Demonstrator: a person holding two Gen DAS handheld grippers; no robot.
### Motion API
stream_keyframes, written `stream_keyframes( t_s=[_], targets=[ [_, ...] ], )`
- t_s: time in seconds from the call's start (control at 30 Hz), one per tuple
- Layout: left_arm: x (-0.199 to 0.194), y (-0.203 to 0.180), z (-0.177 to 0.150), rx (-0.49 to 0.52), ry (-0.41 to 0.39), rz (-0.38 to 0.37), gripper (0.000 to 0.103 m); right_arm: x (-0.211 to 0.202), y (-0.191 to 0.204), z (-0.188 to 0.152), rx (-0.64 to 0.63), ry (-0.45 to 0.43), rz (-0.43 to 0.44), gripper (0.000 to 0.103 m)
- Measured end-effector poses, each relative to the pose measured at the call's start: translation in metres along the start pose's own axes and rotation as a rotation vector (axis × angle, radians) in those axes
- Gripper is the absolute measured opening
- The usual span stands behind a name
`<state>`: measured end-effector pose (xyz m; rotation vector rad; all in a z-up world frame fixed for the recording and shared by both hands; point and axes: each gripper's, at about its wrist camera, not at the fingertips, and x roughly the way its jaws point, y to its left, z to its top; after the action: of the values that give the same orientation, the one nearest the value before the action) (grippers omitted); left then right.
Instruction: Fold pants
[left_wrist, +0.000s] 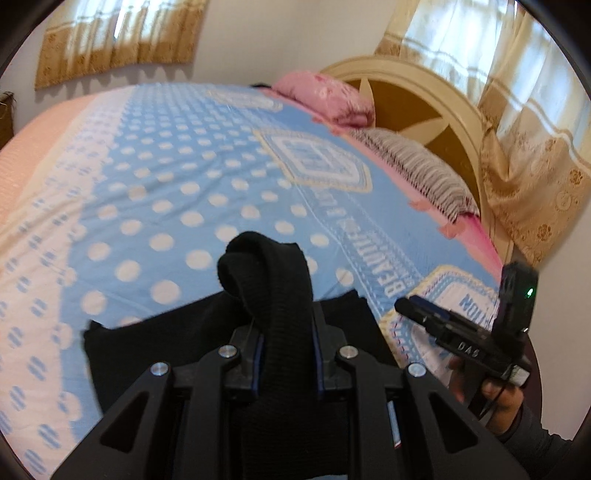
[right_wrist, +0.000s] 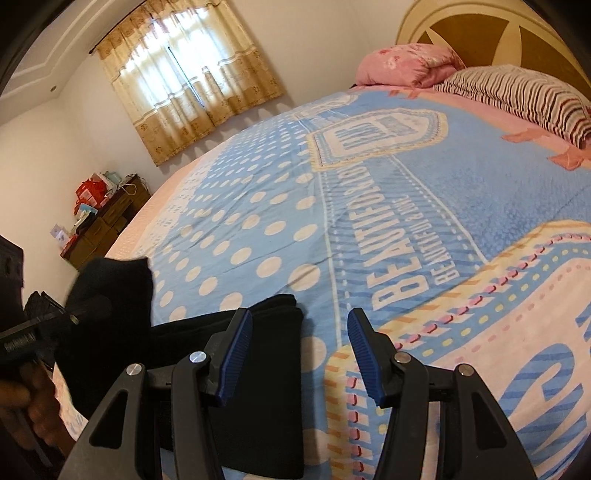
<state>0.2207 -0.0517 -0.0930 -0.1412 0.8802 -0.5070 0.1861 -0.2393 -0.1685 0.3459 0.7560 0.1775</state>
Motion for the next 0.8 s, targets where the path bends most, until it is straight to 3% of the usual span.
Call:
stream_keyframes(
  t_s=[0.33,0.67,0.77,0.8],
  targets=[
    [0.042,-0.027,-0.014,0.026,0.101,-0.002,0.024,0.010,-0.003,-0.004,0.008,0.030,-0.004,0.056],
    [0.043,-0.056,-0.015,0.099,0.081,-0.031,0.033,0.012,-0.013,-0.005,0.048,0.033,-0.002,0.056],
    [0.037,-0.061,-0.014,0.105,0.057,-0.066,0.045,0.011,-0.018,-0.003,0.074,0.032,0.041,0.058],
    [0.036,-0.062,-0.013,0.106,0.052,-0.072,0.055,0.010,-0.020,-0.003,0.085,0.032,0.056,0.060]
  ],
)
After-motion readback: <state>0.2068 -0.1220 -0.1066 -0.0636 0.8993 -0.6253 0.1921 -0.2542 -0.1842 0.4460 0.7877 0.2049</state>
